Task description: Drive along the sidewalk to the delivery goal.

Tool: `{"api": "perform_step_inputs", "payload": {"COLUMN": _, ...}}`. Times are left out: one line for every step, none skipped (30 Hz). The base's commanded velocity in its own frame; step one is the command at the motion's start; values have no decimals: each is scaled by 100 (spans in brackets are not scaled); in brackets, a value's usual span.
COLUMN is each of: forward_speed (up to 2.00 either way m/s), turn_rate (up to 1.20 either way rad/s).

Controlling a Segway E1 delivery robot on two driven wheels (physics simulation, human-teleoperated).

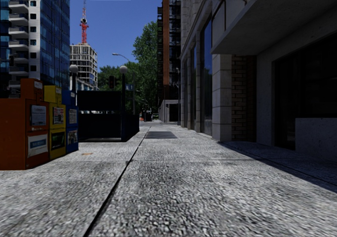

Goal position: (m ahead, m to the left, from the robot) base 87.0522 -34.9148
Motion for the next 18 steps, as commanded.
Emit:
{"api": "perform_step_inputs", "payload": {"forward_speed": 200, "turn_rate": 0}}
{"api": "perform_step_inputs", "payload": {"forward_speed": 200, "turn_rate": 0}}
{"api": "perform_step_inputs", "payload": {"forward_speed": 200, "turn_rate": 0}}
{"api": "perform_step_inputs", "payload": {"forward_speed": 200, "turn_rate": 0}}
{"api": "perform_step_inputs", "payload": {"forward_speed": 200, "turn_rate": 0}}
{"api": "perform_step_inputs", "payload": {"forward_speed": 200, "turn_rate": 0}}
{"api": "perform_step_inputs", "payload": {"forward_speed": 200, "turn_rate": 0}}
{"api": "perform_step_inputs", "payload": {"forward_speed": 200, "turn_rate": 0}}
{"api": "perform_step_inputs", "payload": {"forward_speed": 200, "turn_rate": 0}}
{"api": "perform_step_inputs", "payload": {"forward_speed": 200, "turn_rate": 0}}
{"api": "perform_step_inputs", "payload": {"forward_speed": 200, "turn_rate": 0}}
{"api": "perform_step_inputs", "payload": {"forward_speed": 200, "turn_rate": 0}}
{"api": "perform_step_inputs", "payload": {"forward_speed": 200, "turn_rate": 0}}
{"api": "perform_step_inputs", "payload": {"forward_speed": 200, "turn_rate": 0}}
{"api": "perform_step_inputs", "payload": {"forward_speed": 200, "turn_rate": 0}}
{"api": "perform_step_inputs", "payload": {"forward_speed": 200, "turn_rate": 0}}
{"api": "perform_step_inputs", "payload": {"forward_speed": 200, "turn_rate": 0}}
{"api": "perform_step_inputs", "payload": {"forward_speed": 200, "turn_rate": 0}}
